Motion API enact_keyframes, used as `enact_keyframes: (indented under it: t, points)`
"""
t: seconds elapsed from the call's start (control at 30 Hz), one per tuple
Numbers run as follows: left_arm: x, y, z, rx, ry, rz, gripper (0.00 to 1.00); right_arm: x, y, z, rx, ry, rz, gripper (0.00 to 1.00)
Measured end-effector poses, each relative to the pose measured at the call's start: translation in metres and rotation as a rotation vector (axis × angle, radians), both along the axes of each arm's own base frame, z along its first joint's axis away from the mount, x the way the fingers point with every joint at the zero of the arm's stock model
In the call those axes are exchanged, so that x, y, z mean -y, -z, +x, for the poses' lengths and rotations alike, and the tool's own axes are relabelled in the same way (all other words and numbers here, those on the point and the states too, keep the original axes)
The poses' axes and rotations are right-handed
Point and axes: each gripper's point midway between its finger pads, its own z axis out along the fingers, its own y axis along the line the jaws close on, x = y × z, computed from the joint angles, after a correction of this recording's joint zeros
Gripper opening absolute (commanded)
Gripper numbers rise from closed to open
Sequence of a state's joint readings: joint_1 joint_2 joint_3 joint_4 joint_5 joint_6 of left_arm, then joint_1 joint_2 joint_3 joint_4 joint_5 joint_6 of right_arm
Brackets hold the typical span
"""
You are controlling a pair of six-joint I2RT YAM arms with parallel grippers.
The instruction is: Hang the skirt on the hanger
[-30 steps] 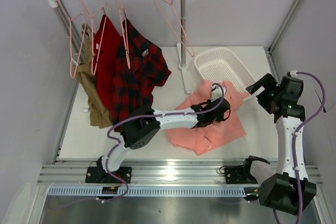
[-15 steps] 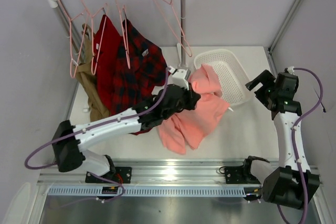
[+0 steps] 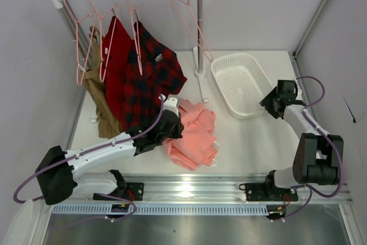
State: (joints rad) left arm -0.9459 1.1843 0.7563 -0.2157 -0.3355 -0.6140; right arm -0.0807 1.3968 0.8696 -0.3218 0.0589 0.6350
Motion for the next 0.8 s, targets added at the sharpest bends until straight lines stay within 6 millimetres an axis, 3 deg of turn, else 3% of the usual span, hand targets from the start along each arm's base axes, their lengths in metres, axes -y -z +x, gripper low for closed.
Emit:
enact_keyframes:
  t: [0.07,0.1,0.13,0.2,0.37,0.53,0.57,0.67,0.7,0.8]
  points:
    - [0.0,0.005,-0.001,-0.01,0.004,0.008,0.0,0.005,0.006,0.002,-0.012,0.018,-0.016,0.41]
    - [0.001,0.008,-0.001,-0.015,0.008,0.011,0.0,0.009,0.01,0.003,-0.022,0.025,-0.025,0.2]
    - [0.003,0.011,-0.002,-0.022,0.014,0.012,0.0,0.012,0.013,0.006,-0.026,0.03,-0.028,0.11]
    - [0.006,0.018,-0.002,-0.038,0.025,0.021,0.0,0.022,0.009,0.021,0.004,0.084,-0.009,0.0]
    - [0.013,0.037,-0.006,-0.083,0.065,0.057,0.0,0.057,0.002,0.047,0.017,0.117,-0.031,0.0]
    - [0.029,0.027,-0.003,-0.072,0.127,0.044,0.0,0.102,-0.019,0.087,0.049,0.153,-0.07,0.02]
    - [0.033,0.023,-0.002,-0.064,0.14,0.035,0.0,0.109,-0.025,0.093,0.06,0.158,-0.08,0.04]
    - [0.04,0.012,0.001,-0.044,0.164,0.015,0.0,0.123,-0.043,0.103,0.095,0.177,-0.113,0.25]
    - [0.042,0.01,0.001,-0.042,0.17,0.012,0.0,0.124,-0.047,0.103,0.102,0.184,-0.119,0.51]
    - [0.045,0.008,0.002,-0.039,0.181,0.011,0.0,0.124,-0.054,0.098,0.104,0.201,-0.117,0.82]
